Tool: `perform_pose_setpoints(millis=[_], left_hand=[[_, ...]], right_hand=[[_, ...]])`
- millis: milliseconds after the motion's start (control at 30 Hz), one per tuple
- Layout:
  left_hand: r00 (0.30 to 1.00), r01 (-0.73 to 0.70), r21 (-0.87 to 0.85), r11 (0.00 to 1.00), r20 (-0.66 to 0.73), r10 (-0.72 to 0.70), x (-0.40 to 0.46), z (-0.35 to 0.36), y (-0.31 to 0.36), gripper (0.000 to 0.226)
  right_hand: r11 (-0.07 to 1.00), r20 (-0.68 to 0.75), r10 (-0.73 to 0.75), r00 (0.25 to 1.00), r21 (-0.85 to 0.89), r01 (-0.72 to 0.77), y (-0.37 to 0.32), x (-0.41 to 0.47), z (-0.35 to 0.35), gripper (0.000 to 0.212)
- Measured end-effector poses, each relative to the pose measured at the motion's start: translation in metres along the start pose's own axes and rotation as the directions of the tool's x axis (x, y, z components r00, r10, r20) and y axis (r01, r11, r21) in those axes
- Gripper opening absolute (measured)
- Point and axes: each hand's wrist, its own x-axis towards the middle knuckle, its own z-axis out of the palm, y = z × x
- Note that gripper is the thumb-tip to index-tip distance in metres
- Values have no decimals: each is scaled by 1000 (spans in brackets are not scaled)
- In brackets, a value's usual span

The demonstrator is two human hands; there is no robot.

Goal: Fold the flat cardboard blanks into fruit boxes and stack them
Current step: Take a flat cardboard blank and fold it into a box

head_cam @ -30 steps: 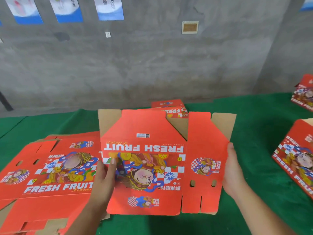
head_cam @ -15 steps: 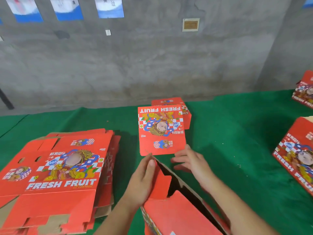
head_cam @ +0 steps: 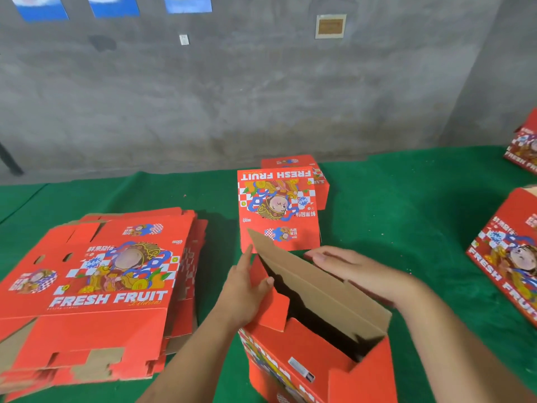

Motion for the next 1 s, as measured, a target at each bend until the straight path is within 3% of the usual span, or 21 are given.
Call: perform_pose_setpoints(millis=[67, 133, 167, 200, 233, 267, 333, 400, 500, 600, 700, 800, 900, 933, 1000], left_hand=[[993, 62, -47, 997, -102, -67, 3, -10, -6, 85], [961, 149, -109, 983, -219, -170, 5, -20, -15, 80], [939, 181, -148, 972, -268, -216, 5, -24, -21, 77], [921, 190, -200, 961, -303, -245, 5, -27, -27, 72], [910, 181, -256, 949, -322, -261, 3, -29, -31, 66], [905, 172, -312, 934, -324, -275, 1, -30, -33, 62], [920, 168, -411, 896, -262, -292, -4, -30, -35, 56], [933, 215, -501, 839, -150, -328, -9, -32, -35, 51], [926, 325, -502, 802, -3, -377, -17, -41, -24, 27], [976, 216, -374, 902, 51, -213, -28, -36, -12, 39], [998, -29, -226, 974, -58, 16, -32, -29, -1, 20], [964, -164, -241, 956, -243, 104, -31, -24, 6, 39], [861, -211, -346, 914, -509, 6, -30, -18, 13, 54], [804, -208, -344, 916, -593, -40, -30, -17, 15, 50], [687, -171, -362, 917, -710, -152, -29, -13, 17, 31]], right_hand=[[998, 55, 3, 998, 62, -6, -4, -24, -12, 69], [992, -117, -30, 993, 121, 44, -4, -41, -12, 66], [987, -308, -52, 950, 127, 96, 0, -45, -5, 58], [983, -522, -66, 850, 111, 145, 7, -47, 7, 53], [983, -671, -71, 738, 79, 167, 14, -49, 23, 54], [987, -723, -70, 687, 48, 151, 20, -51, 42, 61], [995, -616, -48, 787, 42, 94, 23, -60, 76, 83], [983, -507, -38, 861, 135, 123, 27, -59, 85, 82], [954, -623, -39, 781, 209, 214, 34, -41, 68, 62], [917, -734, -2, 679, 270, 295, 38, -13, 52, 48], [912, -742, 27, 670, 293, 288, 32, 13, 46, 45], [938, -683, 27, 730, 270, 218, 16, 19, 59, 57], [925, -545, -66, 836, 281, 256, 2, 1, 82, 58], [922, -493, -90, 865, 288, 259, 0, -8, 88, 61], [937, -499, -137, 856, 216, 276, 1, -24, 95, 70]])
